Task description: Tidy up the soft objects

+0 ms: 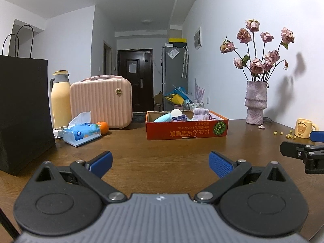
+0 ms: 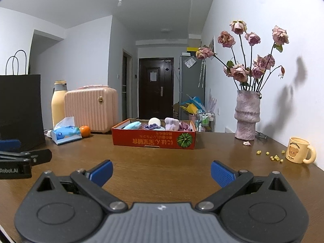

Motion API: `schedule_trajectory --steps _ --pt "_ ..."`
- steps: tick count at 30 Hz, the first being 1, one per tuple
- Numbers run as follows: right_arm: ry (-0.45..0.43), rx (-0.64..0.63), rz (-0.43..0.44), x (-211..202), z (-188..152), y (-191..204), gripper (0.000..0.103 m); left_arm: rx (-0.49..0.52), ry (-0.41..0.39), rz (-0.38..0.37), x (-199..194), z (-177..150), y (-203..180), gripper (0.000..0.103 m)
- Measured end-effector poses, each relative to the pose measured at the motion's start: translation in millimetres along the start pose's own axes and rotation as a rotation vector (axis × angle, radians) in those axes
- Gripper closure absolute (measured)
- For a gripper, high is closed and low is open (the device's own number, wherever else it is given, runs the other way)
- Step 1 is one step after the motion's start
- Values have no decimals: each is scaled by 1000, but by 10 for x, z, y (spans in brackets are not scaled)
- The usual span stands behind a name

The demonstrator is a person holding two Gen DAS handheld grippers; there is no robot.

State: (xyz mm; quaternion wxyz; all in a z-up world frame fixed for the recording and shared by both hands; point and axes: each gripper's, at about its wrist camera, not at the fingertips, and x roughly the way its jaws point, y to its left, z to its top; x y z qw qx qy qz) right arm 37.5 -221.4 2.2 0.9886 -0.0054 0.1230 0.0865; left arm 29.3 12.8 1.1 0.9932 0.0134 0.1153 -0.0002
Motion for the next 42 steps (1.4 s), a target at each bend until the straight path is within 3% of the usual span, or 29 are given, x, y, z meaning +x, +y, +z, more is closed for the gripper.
schedule_trajectory --steps 42 --pt "-8 -8 5 -44 20 57 0 0 -11 -16 -73 -1 -24 0"
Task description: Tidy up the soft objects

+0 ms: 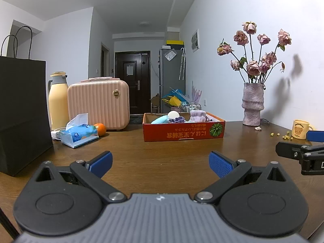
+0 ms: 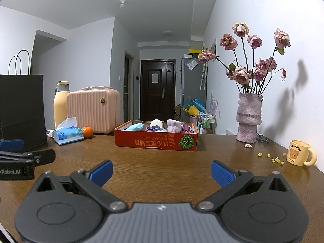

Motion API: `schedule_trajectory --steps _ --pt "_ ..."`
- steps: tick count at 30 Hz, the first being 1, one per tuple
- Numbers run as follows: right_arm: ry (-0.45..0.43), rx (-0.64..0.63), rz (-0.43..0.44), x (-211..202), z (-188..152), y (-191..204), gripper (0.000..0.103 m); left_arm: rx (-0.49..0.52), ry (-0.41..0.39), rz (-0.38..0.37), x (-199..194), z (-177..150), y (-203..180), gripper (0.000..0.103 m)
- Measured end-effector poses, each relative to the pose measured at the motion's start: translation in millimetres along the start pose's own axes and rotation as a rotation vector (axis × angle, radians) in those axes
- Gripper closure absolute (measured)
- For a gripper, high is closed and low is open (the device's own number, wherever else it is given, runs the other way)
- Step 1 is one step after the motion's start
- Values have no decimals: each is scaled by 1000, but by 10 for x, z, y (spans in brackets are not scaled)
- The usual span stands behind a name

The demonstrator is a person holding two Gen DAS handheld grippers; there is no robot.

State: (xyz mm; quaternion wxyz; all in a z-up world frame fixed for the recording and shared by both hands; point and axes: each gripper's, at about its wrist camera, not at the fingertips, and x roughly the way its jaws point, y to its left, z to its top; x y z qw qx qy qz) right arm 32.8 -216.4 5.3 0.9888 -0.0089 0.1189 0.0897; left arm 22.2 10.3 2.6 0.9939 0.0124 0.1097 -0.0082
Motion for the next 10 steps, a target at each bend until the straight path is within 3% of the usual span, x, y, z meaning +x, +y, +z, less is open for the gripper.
schedule_trajectory --steps 10 --pt "12 5 6 70 -23 -9 0 4 5 2 57 -7 10 0"
